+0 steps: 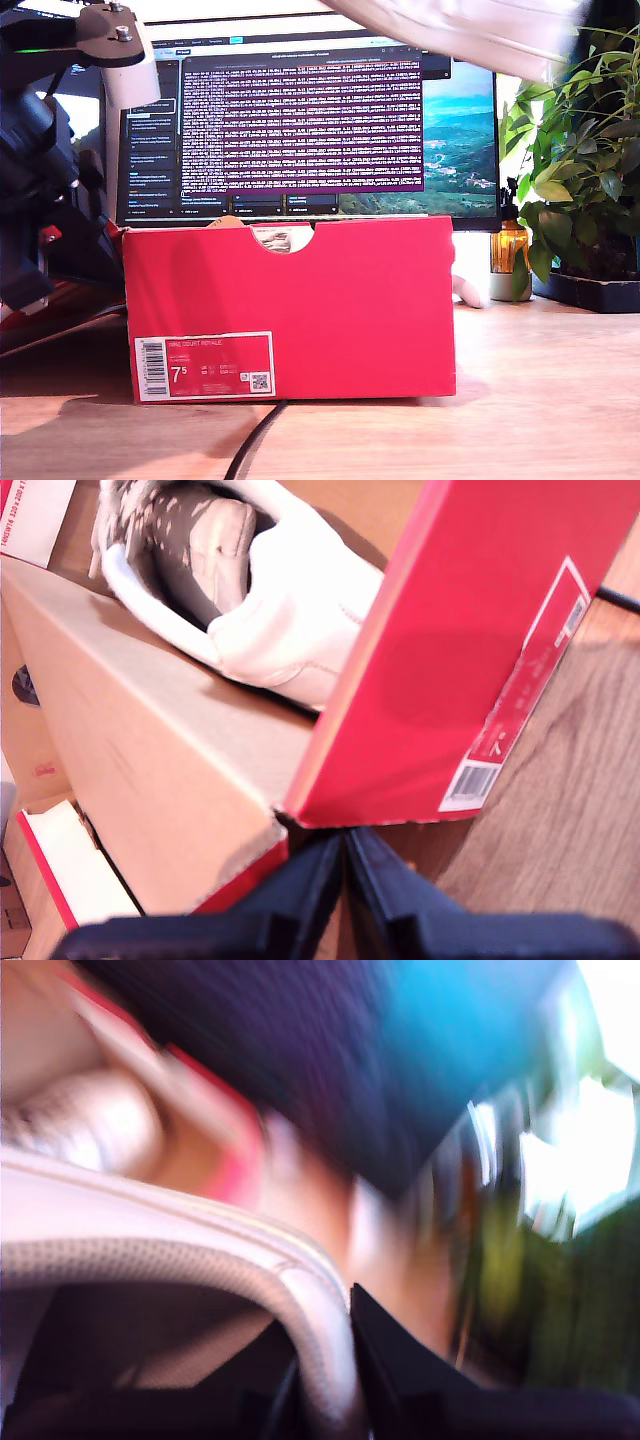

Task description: Pack the white shoes by picking the first shoe and placing it inside the red shoebox, left side, then picking and rotating the second shoe and placing it in the shoebox

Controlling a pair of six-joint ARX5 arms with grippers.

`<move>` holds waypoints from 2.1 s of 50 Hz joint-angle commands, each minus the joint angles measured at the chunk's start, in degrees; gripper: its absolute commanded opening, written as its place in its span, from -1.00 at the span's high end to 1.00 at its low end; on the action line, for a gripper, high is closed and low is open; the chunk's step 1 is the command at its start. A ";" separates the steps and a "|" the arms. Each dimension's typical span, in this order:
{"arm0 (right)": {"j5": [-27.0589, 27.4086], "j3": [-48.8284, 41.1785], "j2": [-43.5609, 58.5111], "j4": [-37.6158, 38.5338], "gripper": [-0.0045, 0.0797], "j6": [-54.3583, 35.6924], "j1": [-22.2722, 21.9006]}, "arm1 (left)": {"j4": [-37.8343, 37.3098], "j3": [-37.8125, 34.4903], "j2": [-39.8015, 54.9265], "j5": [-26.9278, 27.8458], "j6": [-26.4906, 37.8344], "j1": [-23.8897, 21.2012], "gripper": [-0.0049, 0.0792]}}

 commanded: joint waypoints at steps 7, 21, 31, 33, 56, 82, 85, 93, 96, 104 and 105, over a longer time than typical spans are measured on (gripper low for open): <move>-0.76 1.60 2.60 12.52 0.92 -12.02 4.48 | 0.74 0.61 0.50 0.37 -0.55 -0.04 0.93; 4.04 1.60 7.93 19.50 0.92 -27.36 8.48 | 0.72 0.61 0.50 0.37 -0.55 -0.04 0.93; 6.27 1.60 11.69 20.24 0.92 -34.62 10.56 | 0.72 0.61 0.50 0.37 -0.55 -0.04 0.93; 6.45 1.60 12.31 20.28 0.92 -35.50 10.88 | 0.76 0.61 0.50 0.37 -0.55 -0.04 0.93; 8.85 1.60 18.34 16.22 0.92 -38.62 14.43 | 0.74 0.61 0.50 0.37 -0.55 -0.04 0.93; 9.27 1.60 24.35 11.72 0.92 -39.80 16.44 | 0.74 0.61 0.50 0.37 -0.55 -0.04 0.93; 9.27 1.60 25.14 11.69 0.92 -39.78 16.46 | 0.74 0.61 0.50 0.37 -0.55 -0.04 0.93; 9.27 1.60 27.21 12.31 0.92 -39.71 16.52 | 0.74 0.61 0.50 0.37 -0.55 -0.04 0.93; 9.27 1.57 27.91 12.13 0.92 -39.69 16.50 | 0.74 0.61 0.50 0.37 -0.55 -0.04 0.93; 8.28 1.57 28.94 12.44 0.92 -39.65 16.50 | 0.72 0.61 0.50 0.37 -0.55 -0.04 0.93; 8.17 1.60 28.94 12.48 0.92 -39.63 16.50 | 0.74 0.61 0.50 0.37 -0.55 -0.04 0.93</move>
